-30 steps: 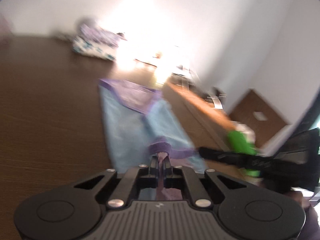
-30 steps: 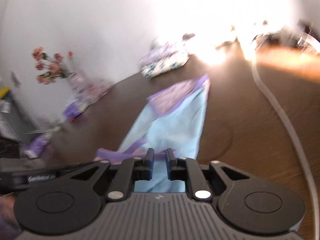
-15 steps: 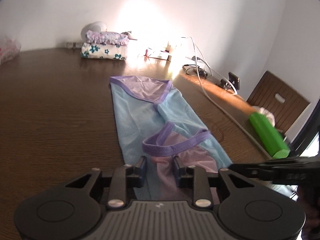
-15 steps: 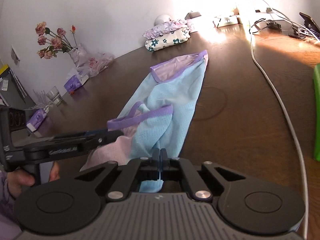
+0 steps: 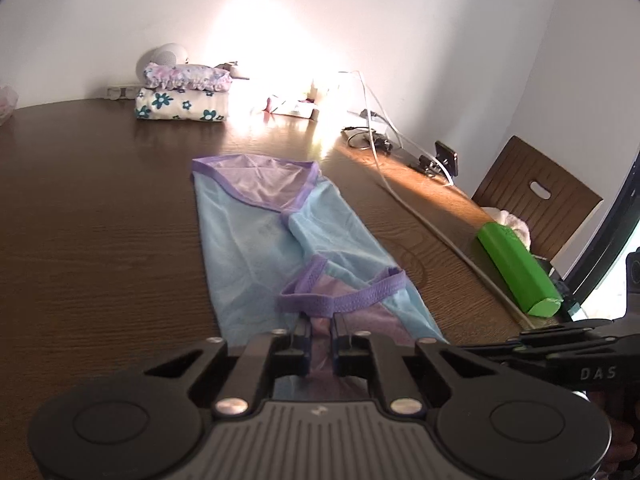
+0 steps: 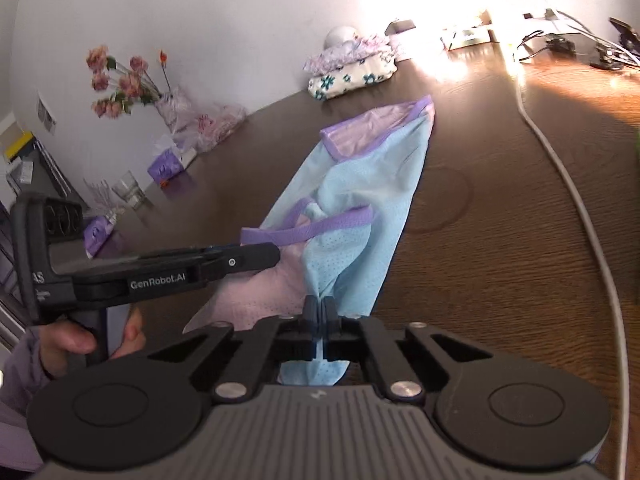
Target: Fold clothes
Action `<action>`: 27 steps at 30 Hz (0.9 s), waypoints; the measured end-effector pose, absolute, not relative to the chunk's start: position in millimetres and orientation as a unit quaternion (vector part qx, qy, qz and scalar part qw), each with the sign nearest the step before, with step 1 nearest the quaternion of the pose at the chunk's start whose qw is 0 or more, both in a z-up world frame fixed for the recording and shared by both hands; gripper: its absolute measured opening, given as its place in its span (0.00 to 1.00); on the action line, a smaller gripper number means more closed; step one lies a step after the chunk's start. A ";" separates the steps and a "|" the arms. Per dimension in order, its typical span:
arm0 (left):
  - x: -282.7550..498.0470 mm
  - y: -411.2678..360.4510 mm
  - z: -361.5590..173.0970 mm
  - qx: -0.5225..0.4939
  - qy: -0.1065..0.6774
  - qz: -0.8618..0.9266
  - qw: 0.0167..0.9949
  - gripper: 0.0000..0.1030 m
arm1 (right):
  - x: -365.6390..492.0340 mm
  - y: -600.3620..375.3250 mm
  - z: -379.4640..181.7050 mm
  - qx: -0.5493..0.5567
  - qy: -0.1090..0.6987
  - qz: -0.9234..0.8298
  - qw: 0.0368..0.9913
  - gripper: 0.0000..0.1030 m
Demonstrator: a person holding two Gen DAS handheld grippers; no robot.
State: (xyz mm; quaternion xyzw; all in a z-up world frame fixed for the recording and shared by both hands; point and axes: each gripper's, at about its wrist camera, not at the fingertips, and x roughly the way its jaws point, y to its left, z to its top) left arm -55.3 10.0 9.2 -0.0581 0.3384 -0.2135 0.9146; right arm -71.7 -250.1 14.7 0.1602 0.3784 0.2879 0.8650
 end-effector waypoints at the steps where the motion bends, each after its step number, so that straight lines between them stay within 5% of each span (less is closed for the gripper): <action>1: -55.9 8.8 9.9 -0.054 0.336 -0.213 0.916 0.08 | -71.9 -252.1 14.1 0.164 0.381 0.286 0.864 0.02; 4: -60.2 6.7 11.8 -0.046 0.328 -0.215 0.919 0.12 | -71.7 -255.2 14.1 0.171 0.378 0.284 0.864 0.05; 6: -62.7 8.5 14.1 -0.044 0.323 -0.223 0.919 0.35 | -70.9 -254.3 15.7 0.173 0.369 0.288 0.867 0.10; 8: -66.2 12.6 18.1 -0.040 0.314 -0.226 0.921 0.46 | -69.7 -252.3 17.1 0.174 0.359 0.291 0.869 0.47; 9: -68.1 15.0 20.5 -0.036 0.309 -0.225 0.923 0.46 | -67.5 -246.3 16.6 0.168 0.356 0.290 0.872 0.49; 12: -73.1 24.7 24.4 -0.027 0.308 -0.220 0.925 0.46 | -57.9 -231.3 12.9 0.151 0.354 0.288 0.877 0.48; 13: -75.9 27.9 25.2 -0.027 0.307 -0.223 0.925 0.46 | -54.6 -228.5 10.9 0.151 0.354 0.290 0.876 0.38; 14: -78.7 31.2 25.9 -0.028 0.306 -0.228 0.924 0.46 | -51.5 -226.4 8.3 0.152 0.362 0.289 0.873 0.14; 15: -82.0 33.1 25.6 -0.028 0.306 -0.233 0.923 0.46 | -48.5 -224.3 5.7 0.152 0.369 0.287 0.871 0.05; 27: -96.5 27.0 7.1 0.004 0.319 -0.251 0.914 0.46 | -74.8 -221.8 32.6 0.075 0.313 0.304 0.897 0.14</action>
